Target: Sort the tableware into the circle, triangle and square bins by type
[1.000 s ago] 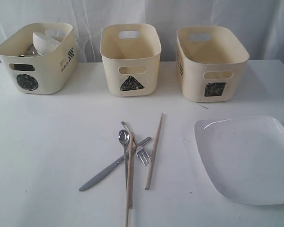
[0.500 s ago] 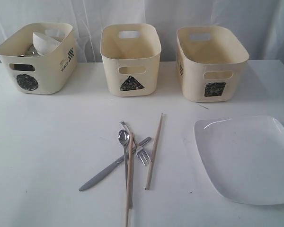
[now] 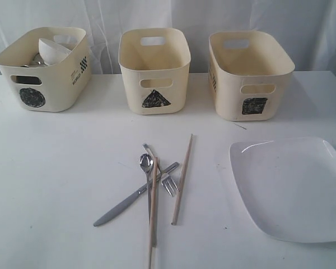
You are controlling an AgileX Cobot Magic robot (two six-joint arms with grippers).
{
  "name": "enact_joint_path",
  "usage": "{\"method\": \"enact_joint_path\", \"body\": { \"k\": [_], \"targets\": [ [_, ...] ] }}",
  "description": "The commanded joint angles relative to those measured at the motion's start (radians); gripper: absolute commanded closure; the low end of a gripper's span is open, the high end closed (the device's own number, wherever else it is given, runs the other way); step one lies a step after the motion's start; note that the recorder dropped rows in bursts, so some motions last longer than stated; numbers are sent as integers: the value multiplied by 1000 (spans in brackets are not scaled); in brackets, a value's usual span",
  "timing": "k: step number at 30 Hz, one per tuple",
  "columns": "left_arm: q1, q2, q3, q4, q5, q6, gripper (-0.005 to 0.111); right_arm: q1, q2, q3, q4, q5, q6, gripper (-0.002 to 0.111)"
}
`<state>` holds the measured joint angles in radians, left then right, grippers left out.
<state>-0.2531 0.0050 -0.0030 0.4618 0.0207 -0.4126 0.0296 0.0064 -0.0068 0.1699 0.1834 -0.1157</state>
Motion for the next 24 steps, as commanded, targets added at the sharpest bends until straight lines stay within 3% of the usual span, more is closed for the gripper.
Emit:
{"method": "enact_joint_path", "body": {
  "k": [1, 7, 24],
  "targets": [
    [-5, -5, 3, -4, 2, 2, 107, 2, -6, 7, -4, -5, 0, 108],
    [-5, -5, 3, -330, 24, 387, 107, 2, -6, 7, -4, -5, 0, 108],
    [-5, -5, 3, -342, 33, 389, 107, 2, -6, 7, -4, -5, 0, 108]
  ]
}}
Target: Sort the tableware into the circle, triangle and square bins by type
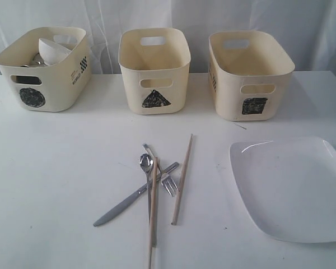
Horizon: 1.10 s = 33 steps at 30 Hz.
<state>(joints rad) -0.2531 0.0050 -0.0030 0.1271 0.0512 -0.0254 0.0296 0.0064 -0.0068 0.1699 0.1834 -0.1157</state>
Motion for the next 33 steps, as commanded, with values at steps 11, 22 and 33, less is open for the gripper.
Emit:
{"method": "enact_joint_path", "body": {
  "k": [11, 22, 33],
  "targets": [
    [-5, -5, 3, -7, 2, 2, 107, 2, -6, 7, -4, -5, 0, 108],
    [-5, -5, 3, -7, 2, 2, 107, 2, -6, -11, 191, -111, 71, 108],
    [-5, -5, 3, -7, 2, 2, 107, 2, -6, -257, 332, -14, 75, 108]
  ]
}}
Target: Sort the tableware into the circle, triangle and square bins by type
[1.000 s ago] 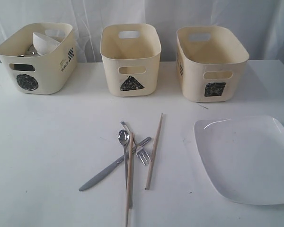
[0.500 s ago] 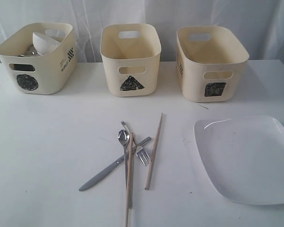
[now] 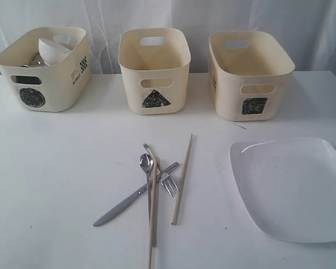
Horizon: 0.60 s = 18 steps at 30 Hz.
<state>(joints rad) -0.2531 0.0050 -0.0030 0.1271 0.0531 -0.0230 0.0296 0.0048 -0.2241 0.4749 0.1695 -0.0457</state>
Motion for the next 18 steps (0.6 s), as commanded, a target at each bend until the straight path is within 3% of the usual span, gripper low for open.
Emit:
{"method": "enact_joint_path", "body": {
  "k": [1, 7, 10, 12, 14, 18],
  "targets": [
    [-5, -5, 3, -7, 0, 0, 107, 2, -5, -44, 29, -14, 5, 108],
    [-5, -5, 3, -7, 0, 0, 107, 2, -5, -44, 48, -110, 55, 108],
    [-5, -5, 3, -7, 0, 0, 107, 2, 49, -80, 48, 123, 77, 108],
    [-5, -5, 3, -7, 0, 0, 107, 2, 173, -116, 48, 248, 58, 108],
    [-5, -5, 3, -7, 0, 0, 107, 2, 415, -210, 48, 380, -103, 108],
    [-5, -5, 3, -7, 0, 0, 107, 2, 899, -481, 44, 617, -209, 108]
  ]
}}
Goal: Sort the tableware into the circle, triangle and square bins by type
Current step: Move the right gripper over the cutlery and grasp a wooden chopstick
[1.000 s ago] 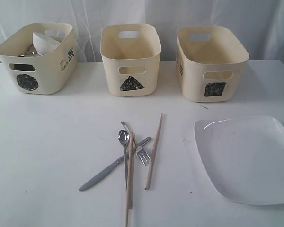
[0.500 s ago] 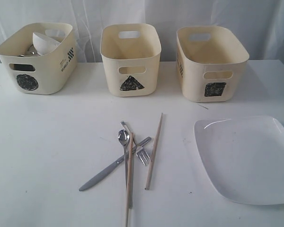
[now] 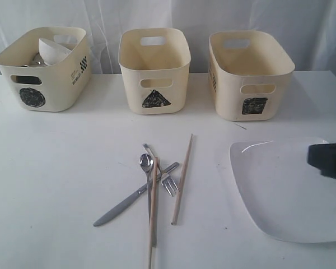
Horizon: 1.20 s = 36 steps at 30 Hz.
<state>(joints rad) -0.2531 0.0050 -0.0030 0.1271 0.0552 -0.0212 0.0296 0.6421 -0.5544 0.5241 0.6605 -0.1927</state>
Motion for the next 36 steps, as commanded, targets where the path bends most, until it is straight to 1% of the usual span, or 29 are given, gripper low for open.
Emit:
{"method": "enact_joint_path", "body": {
  "k": [1, 2, 4, 6, 7, 8, 9, 10, 12, 14, 18, 22, 25, 27, 31, 36],
  "targets": [
    [-5, -5, 3, -7, -2, -2, 107, 5, 383, -215, -8, 154, -73, 107],
    [-5, -5, 3, -7, -2, -2, 107, 27, 481, -264, -35, 156, -75, 106],
    [-5, -5, 3, -7, -2, -2, 107, 83, 606, -322, -77, 148, -75, 106],
    [-5, -5, 3, -7, -2, -2, 107, 138, 669, -363, -128, 128, -71, 106],
    [-5, -5, 3, -7, -2, -2, 107, 167, 692, -380, -176, 126, -49, 106],
    [-5, -5, 3, -7, -2, -2, 107, 226, 729, -406, -259, 125, 14, 106],
    [-5, -5, 3, -7, -2, -2, 107, 271, 760, -418, -303, 134, 65, 105],
    [-5, -5, 3, -7, -2, -2, 107, 329, 809, -435, -350, 149, 107, 101],
    [-5, -5, 3, -7, -2, -2, 107, 377, 880, -438, -372, 145, 128, 96],
    [-5, -5, 3, -7, -2, -2, 107, 422, 942, -438, -382, 125, 164, 87],
    [-5, -5, 3, -7, -2, -2, 107, 515, 1031, -438, -495, 60, 388, 70],
    [-5, -5, 3, -7, -2, -2, 107, 576, 1064, -440, -620, 1, 658, 57],
    [-5, -5, 3, -7, -2, -2, 107, 611, 1074, -457, -722, -26, 832, 52],
    [-5, -5, 3, -7, -2, -2, 107, 629, 1086, -471, -799, -31, 924, 51],
    [-5, -5, 3, -7, -2, -2, 107, 652, 1122, -483, -895, -33, 1095, 51],
    [-5, -5, 3, -7, -2, -2, 107, 682, 1178, -485, -926, -59, 1232, 51]
  ]
}}
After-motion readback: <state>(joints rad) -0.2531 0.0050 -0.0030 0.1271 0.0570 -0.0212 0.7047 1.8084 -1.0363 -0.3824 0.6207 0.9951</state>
